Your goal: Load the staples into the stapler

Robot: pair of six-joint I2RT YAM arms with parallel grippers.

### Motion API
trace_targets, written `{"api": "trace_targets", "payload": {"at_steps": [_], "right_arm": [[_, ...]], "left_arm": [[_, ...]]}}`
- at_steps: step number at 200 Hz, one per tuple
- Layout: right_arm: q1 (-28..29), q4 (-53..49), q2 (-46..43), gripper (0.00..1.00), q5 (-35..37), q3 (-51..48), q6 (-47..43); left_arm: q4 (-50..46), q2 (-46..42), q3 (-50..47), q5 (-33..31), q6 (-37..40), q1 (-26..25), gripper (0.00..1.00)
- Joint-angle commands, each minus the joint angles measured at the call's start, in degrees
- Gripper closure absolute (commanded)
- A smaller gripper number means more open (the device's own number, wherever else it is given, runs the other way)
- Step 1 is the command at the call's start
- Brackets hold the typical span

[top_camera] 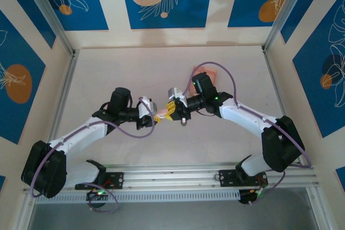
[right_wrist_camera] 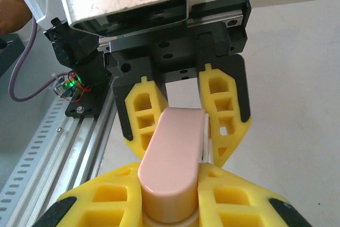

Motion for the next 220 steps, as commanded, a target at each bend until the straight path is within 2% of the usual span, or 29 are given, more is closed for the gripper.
{"api": "trace_targets", "payload": {"at_steps": [1, 20, 36, 45, 70, 81, 97, 122, 139, 178, 206, 220], "right_arm": [[0.15, -1.43, -0.22, 0.85, -2.69, 1.03, -0.98], [-0.91, -1.96, -1.65, 0.70, -2.48, 0.62, -0.63], [-2.19, -1.14, -3.55, 0.51, -2.39, -0.86, 0.21], [-2.93, -0.63, -4.54, 0.46, -2.47, -1.87, 0.80], [-3.87, -0.60, -6.10, 0.46, -2.52, -3.69, 1.39], [-3.76, -0.54, -5.96, 0.51, -2.24, -3.85, 1.84], [-3.48, -0.48, -5.34, 0.56, -0.87, -3.72, 3.42], [-3.81, 4.69, -6.71, 0.53, 2.91, -6.68, 8.98], [-3.92, 5.55, -7.92, 0.51, 7.45, -8.38, 14.47], [-4.17, -8.98, -9.60, 0.41, 22.28, -6.94, 34.99], [-4.94, -23.13, -10.87, 0.36, 36.07, -6.42, 49.42], [-6.61, -29.83, -11.11, 0.35, 39.85, -6.52, 54.92]], "left_arm": [[0.73, -0.09, 1.55, 3.31, 1.03, -0.53, 0.80], [0.73, -0.58, 1.38, 3.43, 1.03, -0.49, 0.88], [1.81, -1.20, 0.63, 3.18, 0.73, -0.43, 0.89], [3.20, -1.50, -0.01, 3.04, 0.26, -0.49, 0.90], [6.34, -1.91, -1.16, 3.43, -1.45, -0.45, 0.91], [7.13, -1.71, -1.50, 3.15, -1.77, -0.50, 0.89], [7.02, -1.69, -1.70, 0.19, -2.31, -0.46, 0.82], [2.78, -1.68, -0.64, -4.24, -2.52, -0.50, 0.65], [-0.31, -0.92, 0.78, -6.02, -2.90, -0.50, 0.57], [2.26, 0.88, 0.70, -13.98, -9.25, -0.51, 0.49], [4.97, 2.34, 0.06, -14.68, -12.07, -0.58, 0.47], [5.77, 2.92, 0.06, -14.40, -13.14, -0.48, 0.46]]}}
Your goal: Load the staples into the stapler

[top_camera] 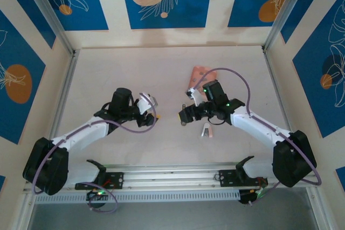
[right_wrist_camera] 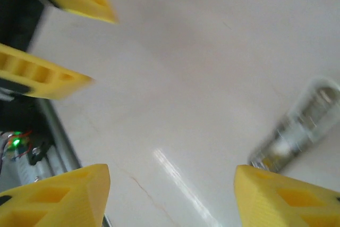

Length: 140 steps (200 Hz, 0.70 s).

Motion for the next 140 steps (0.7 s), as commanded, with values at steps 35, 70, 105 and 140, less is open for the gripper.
{"api": "trace_targets", "payload": {"at_steps": [35, 70, 105, 140], "right_arm": [[-6.67, -26.28, 0.07, 0.32, 13.55, -0.08, 23.01], [-5.93, -26.06, 6.42, 0.29, 13.41, 1.03, 23.21], [-3.31, -27.04, 12.74, 0.28, 17.40, 3.74, 22.27], [-2.36, -27.10, 16.12, 0.30, 19.96, 4.70, 21.73]], "left_arm": [[4.14, 1.33, 0.25, -0.86, -4.37, -0.43, 0.46], [5.21, 2.01, -0.03, -0.64, -5.13, -0.48, 0.46], [5.37, 1.36, -0.63, -1.04, -5.31, -0.44, 0.46], [5.38, 1.33, -0.82, -1.23, -5.13, -0.47, 0.46]]}}
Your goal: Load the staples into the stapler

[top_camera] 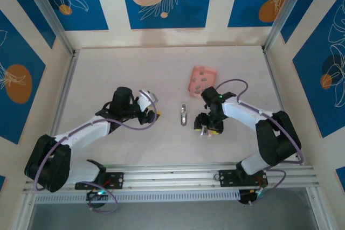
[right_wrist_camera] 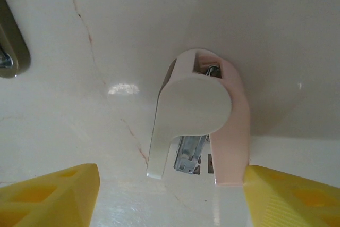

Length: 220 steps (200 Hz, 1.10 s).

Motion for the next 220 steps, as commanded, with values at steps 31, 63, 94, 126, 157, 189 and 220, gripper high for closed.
{"api": "trace_targets", "payload": {"at_steps": [31, 63, 94, 126, 157, 189, 220], "right_arm": [[1.32, -0.90, 4.78, 0.33, 3.79, 0.64, 0.22], [1.67, -0.66, 5.57, 0.40, 4.61, 0.90, 0.22], [1.71, -0.60, 5.37, 0.51, 4.84, 0.99, 0.09], [1.67, -2.32, 4.03, 0.42, 6.61, 2.10, -0.38], [1.68, -4.12, 3.48, 0.40, 7.81, 3.94, -1.05], [1.68, -4.38, 3.53, 0.49, 7.10, 4.94, -1.31], [1.64, -4.62, 4.01, 0.58, 7.30, 5.03, -1.69]], "left_arm": [[0.92, 0.23, -0.71, -0.16, -0.72, -0.42, 0.46], [0.83, 0.18, -0.71, -0.12, -0.72, -0.44, 0.46], [0.60, -0.01, -0.86, -0.25, -0.54, -0.42, 0.46], [0.48, -0.09, -0.98, -0.22, -0.72, -0.46, 0.46], [0.57, -0.07, -0.87, -0.14, -0.71, -0.43, 0.46], [0.49, -0.14, -0.93, -0.25, -0.69, -0.47, 0.46], [0.22, -0.28, -0.98, -0.24, -0.63, -0.48, 0.46]]}}
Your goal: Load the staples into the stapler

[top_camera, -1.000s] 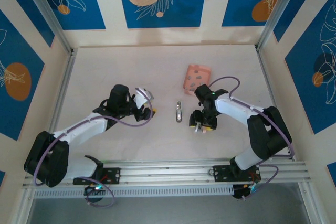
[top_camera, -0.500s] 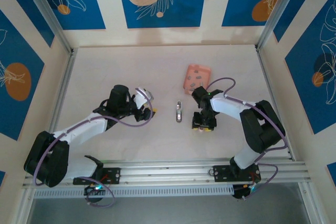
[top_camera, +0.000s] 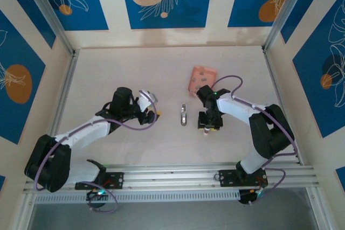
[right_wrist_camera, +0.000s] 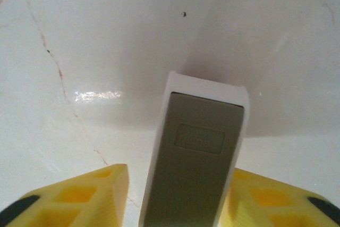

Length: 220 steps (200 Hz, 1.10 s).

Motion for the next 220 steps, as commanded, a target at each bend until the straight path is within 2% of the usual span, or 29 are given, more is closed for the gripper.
{"api": "trace_targets", "payload": {"at_steps": [1, 48, 80, 131, 166, 189, 220], "right_arm": [[0.19, -1.95, -0.60, 0.59, 0.33, 1.05, -0.28], [-0.01, -1.92, -0.32, 0.72, 1.07, 0.88, -0.89], [-0.92, 0.52, -4.75, 0.81, -0.61, -0.01, -1.32], [-5.26, 21.40, -19.91, 0.83, -24.70, -6.81, -3.72], [-5.55, 35.08, -21.80, 0.86, -39.16, -8.61, -0.41], [-5.02, 42.19, -21.13, 0.88, -44.78, -9.01, 2.25], [-4.42, 48.63, -20.76, 0.90, -47.95, -9.76, 5.40]], "left_arm": [[0.16, -0.24, -0.76, -0.07, -0.63, -0.49, 0.46], [0.02, -0.49, -0.78, -0.16, -0.32, -0.47, 0.46], [0.91, -1.11, -1.21, -0.07, -0.27, -0.45, 0.46], [10.61, -4.35, -4.74, 1.24, -1.79, -2.44, 0.45], [20.40, -4.87, -7.53, -0.48, -2.49, -6.09, 0.39], [21.80, -3.55, -7.09, -3.34, -1.48, -8.97, 0.34], [25.18, -0.95, -6.62, -5.21, -1.86, -11.34, 0.33]]}}
